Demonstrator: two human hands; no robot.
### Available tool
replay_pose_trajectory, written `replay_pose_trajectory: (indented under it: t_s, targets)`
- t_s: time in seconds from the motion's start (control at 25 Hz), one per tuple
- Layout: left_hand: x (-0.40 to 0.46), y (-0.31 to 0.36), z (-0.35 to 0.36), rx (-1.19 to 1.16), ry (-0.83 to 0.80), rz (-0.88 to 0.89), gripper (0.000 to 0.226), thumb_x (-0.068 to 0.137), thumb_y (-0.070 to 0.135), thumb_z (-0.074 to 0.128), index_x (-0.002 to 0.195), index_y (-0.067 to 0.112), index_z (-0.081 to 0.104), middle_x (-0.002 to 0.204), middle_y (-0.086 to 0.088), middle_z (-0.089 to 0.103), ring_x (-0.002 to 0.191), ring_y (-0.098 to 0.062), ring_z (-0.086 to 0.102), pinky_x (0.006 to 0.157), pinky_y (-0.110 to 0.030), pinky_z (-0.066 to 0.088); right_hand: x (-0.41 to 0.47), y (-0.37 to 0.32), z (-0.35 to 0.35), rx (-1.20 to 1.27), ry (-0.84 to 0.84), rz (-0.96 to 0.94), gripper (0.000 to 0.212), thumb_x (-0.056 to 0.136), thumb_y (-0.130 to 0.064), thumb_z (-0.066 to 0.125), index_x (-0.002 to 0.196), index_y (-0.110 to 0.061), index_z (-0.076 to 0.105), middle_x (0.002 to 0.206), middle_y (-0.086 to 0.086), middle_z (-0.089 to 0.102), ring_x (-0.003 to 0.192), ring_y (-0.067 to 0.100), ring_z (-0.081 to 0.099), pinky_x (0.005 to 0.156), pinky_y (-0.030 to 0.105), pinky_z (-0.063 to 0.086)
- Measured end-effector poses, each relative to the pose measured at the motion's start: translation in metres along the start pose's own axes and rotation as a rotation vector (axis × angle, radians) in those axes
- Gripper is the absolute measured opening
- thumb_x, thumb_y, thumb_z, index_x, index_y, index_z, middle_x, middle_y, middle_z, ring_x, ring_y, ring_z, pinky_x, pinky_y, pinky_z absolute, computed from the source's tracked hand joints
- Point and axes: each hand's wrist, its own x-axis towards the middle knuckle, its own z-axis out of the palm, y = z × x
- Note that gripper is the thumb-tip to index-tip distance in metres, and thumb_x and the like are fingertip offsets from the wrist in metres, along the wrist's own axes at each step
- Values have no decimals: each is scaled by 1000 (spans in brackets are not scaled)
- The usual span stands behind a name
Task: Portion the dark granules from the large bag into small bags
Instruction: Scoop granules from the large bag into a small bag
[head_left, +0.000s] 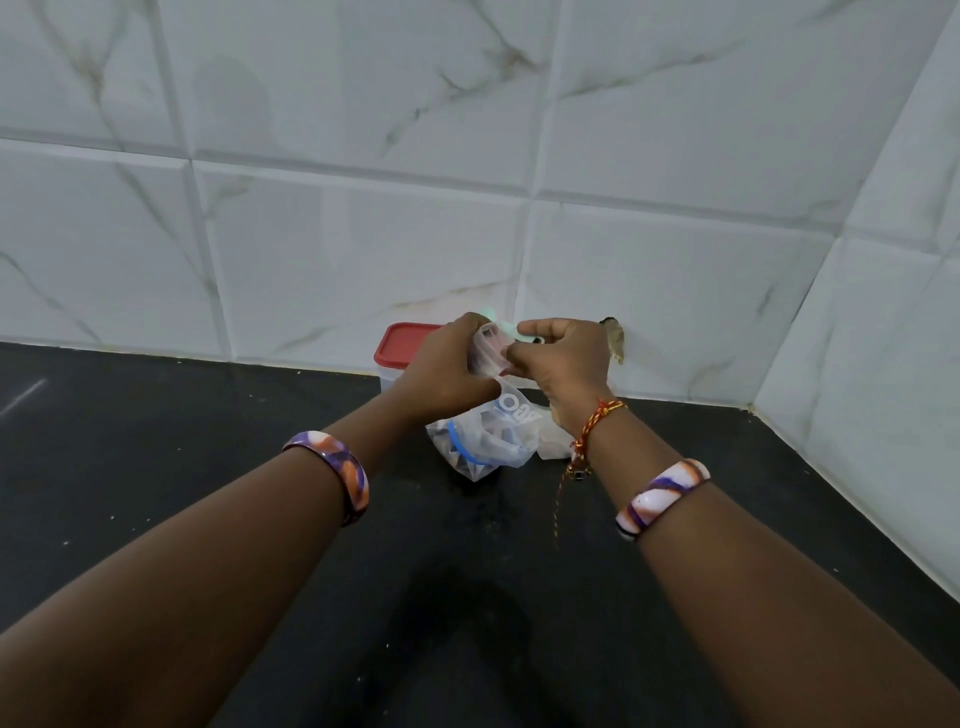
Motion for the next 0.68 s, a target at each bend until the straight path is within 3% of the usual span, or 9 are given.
replay_pose_trajectory:
  t_s: [0.08,0.16,0.28,0.4,0.52,0.56,0.68]
  targets:
    - [0,-1,0,103,2,18,58,75,11,68,128,8,46,117,-9,59,102,-21,56,80,-28,45,1,-3,-3,-156,55,-142,31,71,-2,73,102,-1,70,101,14,69,81,24,67,70,30,58]
    - [1,-2,2,119,-15,11,59,75,14,69,129,8,45,117,-9,59,100,-20,55,77,-27,46,1,-5,-5,-250,64,-220,28,73,-4,71,101,-3,71,103,13,70,86,23,66,73,29,57]
    - [2,-6,7,60,-19,-41,58,73,13,70,125,6,46,114,-9,58,93,-18,52,67,-20,39,3,-3,-11,-156,-18,-125,14,82,-4,64,95,-1,70,92,14,70,69,17,67,63,25,59]
    - [4,-21,10,29,33,-226,56,74,12,69,126,6,48,114,-6,57,101,-20,54,75,-26,42,8,9,-27,-88,-47,30,9,86,-1,59,91,-7,64,81,9,65,59,12,64,52,19,55]
    - [7,-34,16,-81,21,-417,31,75,15,70,100,2,57,83,-5,56,84,-20,53,60,-22,41,11,27,-45,-138,-67,161,16,82,1,64,96,-6,61,77,8,64,59,13,64,53,21,55]
    - [6,-35,19,-148,12,-467,33,76,19,71,101,0,58,81,-4,54,83,-20,52,58,-22,40,11,34,-48,-184,-84,181,17,81,1,66,97,-3,63,75,8,64,58,13,63,52,20,54]
    - [2,-38,28,-225,-15,-517,49,75,32,75,111,5,57,99,-5,58,96,-19,55,77,-29,49,7,53,-46,-391,-153,98,11,79,-3,67,90,-3,70,72,6,67,60,15,63,57,26,54]
